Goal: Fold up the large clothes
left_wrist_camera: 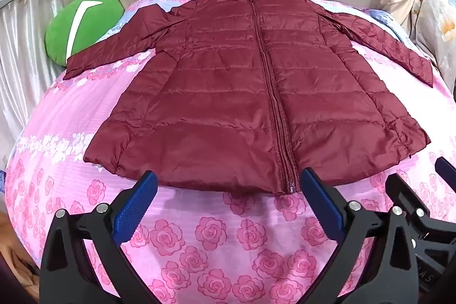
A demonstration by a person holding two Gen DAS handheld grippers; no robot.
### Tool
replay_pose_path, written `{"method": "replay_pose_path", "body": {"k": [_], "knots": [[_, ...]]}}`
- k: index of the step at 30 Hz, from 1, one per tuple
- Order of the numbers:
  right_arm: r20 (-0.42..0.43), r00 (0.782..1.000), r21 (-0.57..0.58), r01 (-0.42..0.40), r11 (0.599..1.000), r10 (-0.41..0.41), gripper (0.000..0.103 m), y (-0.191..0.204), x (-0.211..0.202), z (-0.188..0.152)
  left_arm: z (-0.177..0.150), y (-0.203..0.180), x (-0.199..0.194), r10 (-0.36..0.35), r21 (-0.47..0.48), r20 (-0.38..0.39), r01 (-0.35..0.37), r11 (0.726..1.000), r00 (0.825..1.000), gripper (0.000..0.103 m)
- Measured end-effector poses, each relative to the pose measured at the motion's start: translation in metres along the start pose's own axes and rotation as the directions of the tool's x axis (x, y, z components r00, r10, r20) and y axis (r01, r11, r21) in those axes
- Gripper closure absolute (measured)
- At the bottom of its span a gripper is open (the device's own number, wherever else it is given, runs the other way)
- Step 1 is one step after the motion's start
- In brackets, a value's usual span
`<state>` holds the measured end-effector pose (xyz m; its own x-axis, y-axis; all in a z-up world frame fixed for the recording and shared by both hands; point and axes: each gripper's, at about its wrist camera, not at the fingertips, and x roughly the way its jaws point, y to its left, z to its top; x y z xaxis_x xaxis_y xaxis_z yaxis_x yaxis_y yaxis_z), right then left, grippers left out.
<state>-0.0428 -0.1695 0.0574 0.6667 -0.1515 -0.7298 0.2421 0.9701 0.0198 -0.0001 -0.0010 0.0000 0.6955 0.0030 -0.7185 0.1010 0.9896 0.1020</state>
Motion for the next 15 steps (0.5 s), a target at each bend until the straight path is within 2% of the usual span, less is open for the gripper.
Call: {"method": "replay_pose_path", "body": {"k": [2, 3, 10, 15], "knots": [[0.001, 1.000, 0.010, -0.002, 1.000, 0.002, 0.005, 0.0001, 0.0001, 0.0004, -0.0001, -0.0029, -0.0011, 0.005, 0.005, 0.003, -0.005, 1.000, 1.000, 0.005], [-0.003, 1.000, -0.008, 0.006, 1.000, -0.006, 0.005, 0.0017, 0.0005, 0.0005, 0.0009, 0.0002, 0.0008, -0.019, -0.016, -0.015, 0.018, 1.000, 1.000, 0.005], [-0.004, 1.000, -0.008, 0.005, 1.000, -0.005, 0.005, 0.0021, 0.0023, -0.0010, -0.0071, 0.0034, 0.0045, -0.008, -0.010, -0.006, 0.008, 1.000, 1.000, 0.005], [-0.003, 1.000, -0.011, 0.009, 1.000, -0.009, 0.005, 0.0030, 0.0026, -0.0018, -0.0014, 0.0036, 0.0089, 0.002, -0.008, -0.013, -0.002, 1.000, 1.000, 0.005]]}}
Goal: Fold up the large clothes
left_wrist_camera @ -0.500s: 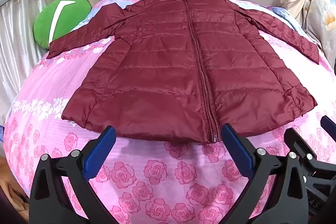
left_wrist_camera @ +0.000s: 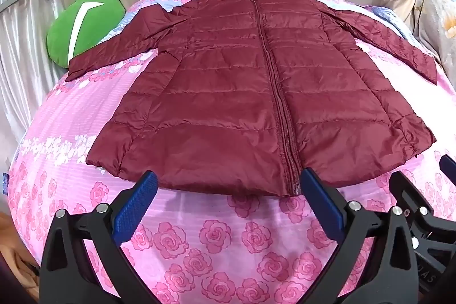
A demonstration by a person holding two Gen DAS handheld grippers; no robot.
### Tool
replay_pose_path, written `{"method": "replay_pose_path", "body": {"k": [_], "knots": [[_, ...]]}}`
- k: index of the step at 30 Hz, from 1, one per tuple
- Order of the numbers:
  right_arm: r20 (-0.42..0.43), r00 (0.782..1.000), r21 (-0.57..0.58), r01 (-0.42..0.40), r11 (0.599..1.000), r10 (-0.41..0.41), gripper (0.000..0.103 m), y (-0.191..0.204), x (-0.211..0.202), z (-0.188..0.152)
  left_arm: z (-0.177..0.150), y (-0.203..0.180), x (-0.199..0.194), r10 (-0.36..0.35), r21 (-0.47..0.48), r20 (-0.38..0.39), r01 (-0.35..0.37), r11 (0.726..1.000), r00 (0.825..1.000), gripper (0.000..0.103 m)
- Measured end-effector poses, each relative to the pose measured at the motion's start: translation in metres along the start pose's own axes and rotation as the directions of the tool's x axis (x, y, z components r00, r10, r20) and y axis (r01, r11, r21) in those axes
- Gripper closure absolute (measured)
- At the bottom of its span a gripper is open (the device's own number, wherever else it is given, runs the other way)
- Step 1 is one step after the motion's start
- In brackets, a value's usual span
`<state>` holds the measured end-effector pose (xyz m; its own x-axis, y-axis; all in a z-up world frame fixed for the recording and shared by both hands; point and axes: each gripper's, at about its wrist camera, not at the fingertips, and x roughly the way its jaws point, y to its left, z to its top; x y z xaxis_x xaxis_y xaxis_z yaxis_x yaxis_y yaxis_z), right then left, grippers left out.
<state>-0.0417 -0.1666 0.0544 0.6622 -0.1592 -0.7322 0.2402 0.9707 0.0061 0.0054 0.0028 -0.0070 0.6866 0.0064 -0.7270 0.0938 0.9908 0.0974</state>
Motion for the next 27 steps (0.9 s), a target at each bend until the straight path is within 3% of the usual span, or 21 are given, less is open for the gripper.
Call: {"method": "replay_pose_path", "body": {"k": [27], "knots": [[0.000, 1.000, -0.008, 0.027, 1.000, -0.027, 0.005, 0.0049, 0.0084, 0.0072, 0.0061, -0.0047, 0.0041, 0.027, 0.009, 0.006, -0.027, 1.000, 1.000, 0.005]]}}
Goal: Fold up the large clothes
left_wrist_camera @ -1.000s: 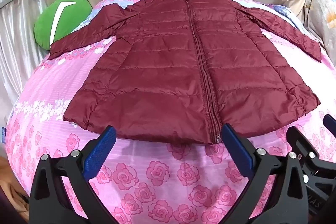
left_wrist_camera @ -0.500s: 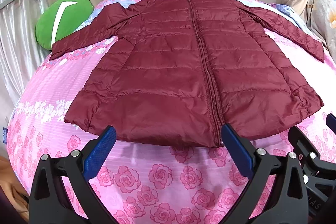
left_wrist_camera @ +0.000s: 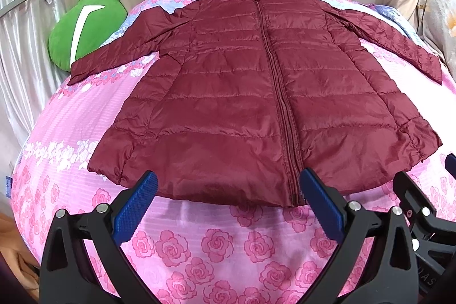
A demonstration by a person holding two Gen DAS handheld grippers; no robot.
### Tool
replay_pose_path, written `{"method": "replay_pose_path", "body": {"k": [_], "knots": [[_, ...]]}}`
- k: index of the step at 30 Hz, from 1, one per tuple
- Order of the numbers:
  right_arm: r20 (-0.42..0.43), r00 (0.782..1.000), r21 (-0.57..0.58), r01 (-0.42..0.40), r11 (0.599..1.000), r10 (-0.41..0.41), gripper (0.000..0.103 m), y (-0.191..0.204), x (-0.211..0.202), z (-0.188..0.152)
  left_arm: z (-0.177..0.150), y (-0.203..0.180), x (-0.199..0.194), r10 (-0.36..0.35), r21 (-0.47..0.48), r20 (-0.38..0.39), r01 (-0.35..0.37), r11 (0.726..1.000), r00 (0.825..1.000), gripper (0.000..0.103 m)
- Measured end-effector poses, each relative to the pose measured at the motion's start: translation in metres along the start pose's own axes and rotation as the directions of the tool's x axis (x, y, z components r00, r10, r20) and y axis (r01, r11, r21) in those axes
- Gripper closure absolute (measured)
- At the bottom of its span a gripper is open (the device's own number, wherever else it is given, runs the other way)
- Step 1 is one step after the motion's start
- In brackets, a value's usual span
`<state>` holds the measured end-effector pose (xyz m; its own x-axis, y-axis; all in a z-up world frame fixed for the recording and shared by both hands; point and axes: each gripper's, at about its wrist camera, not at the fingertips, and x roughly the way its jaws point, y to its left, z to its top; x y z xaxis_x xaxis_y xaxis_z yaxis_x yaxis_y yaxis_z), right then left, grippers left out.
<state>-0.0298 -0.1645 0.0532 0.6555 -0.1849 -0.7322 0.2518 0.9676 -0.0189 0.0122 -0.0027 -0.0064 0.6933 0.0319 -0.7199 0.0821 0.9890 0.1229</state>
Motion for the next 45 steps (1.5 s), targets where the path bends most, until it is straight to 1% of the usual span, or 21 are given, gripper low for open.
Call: {"method": "replay_pose_path", "body": {"k": [10, 45], "knots": [[0.007, 1.000, -0.003, 0.011, 1.000, -0.011, 0.005, 0.0017, -0.0018, 0.0034, 0.0047, 0.0010, -0.0014, 0.004, 0.002, 0.006, -0.004, 1.000, 1.000, 0.005], [0.012, 1.000, -0.019, 0.028, 0.999, -0.027, 0.005, 0.0065, -0.0063, 0.0069, 0.0059, 0.0061, -0.0017, 0.004, -0.009, 0.006, -0.003, 1.000, 1.000, 0.006]]}}
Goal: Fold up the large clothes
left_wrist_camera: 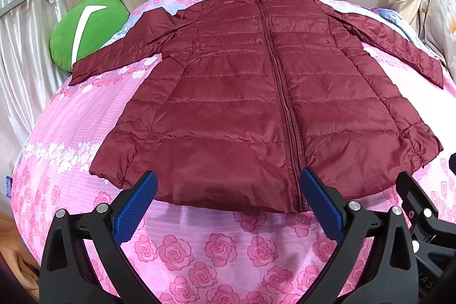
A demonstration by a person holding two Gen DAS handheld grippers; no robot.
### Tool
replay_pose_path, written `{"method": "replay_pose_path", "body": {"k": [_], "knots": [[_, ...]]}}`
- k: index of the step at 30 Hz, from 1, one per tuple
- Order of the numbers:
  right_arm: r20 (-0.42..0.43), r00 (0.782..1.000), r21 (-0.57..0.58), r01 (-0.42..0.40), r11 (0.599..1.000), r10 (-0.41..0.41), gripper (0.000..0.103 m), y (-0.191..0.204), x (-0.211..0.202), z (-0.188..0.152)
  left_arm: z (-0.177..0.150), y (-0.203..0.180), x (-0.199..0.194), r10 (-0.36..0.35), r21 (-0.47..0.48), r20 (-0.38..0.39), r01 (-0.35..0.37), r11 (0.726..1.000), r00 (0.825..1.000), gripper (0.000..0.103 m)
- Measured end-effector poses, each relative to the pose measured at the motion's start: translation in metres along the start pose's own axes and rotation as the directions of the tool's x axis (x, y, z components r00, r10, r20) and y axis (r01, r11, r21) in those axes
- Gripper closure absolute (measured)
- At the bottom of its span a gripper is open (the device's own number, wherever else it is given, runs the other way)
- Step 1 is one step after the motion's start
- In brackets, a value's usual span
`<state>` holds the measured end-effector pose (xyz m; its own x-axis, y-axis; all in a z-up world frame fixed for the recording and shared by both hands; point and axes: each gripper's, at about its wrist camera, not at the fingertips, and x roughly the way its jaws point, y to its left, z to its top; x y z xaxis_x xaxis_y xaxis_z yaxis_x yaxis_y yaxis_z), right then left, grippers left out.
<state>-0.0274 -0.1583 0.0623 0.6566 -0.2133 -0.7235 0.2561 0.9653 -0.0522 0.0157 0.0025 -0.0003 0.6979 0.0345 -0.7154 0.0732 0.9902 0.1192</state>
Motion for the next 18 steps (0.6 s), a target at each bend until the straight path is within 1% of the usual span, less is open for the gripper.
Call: {"method": "replay_pose_path", "body": {"k": [8, 12, 14, 16, 18], "knots": [[-0.001, 1.000, 0.000, 0.000, 1.000, 0.000, 0.005, 0.000, 0.001, 0.000, 0.000, 0.000, 0.000, 0.000, 0.000, -0.001, 0.000, 1.000, 1.000, 0.006], [-0.013, 1.000, 0.005, -0.010, 1.000, 0.010, 0.005, -0.002, 0.004, -0.001, 0.001, -0.001, 0.007, -0.001, 0.005, -0.014, 0.001, 1.000, 1.000, 0.006], [-0.027, 0.999, 0.013, -0.033, 0.999, 0.033, 0.005, -0.006, 0.010, -0.001, 0.002, -0.003, 0.012, -0.013, 0.008, -0.028, 0.014, 1.000, 1.000, 0.005], [-0.039, 0.995, 0.031, -0.089, 0.996, 0.090, 0.005, -0.014, 0.016, 0.001, 0.005, -0.002, 0.016, -0.044, 0.001, -0.041, 0.044, 0.999, 0.998, 0.005], [-0.041, 0.991, 0.068, -0.122, 0.990, 0.125, 0.005, -0.028, 0.023, 0.007, 0.011, 0.000, 0.017, -0.056, 0.000, -0.027, 0.056, 0.998, 0.998, 0.005]]}}
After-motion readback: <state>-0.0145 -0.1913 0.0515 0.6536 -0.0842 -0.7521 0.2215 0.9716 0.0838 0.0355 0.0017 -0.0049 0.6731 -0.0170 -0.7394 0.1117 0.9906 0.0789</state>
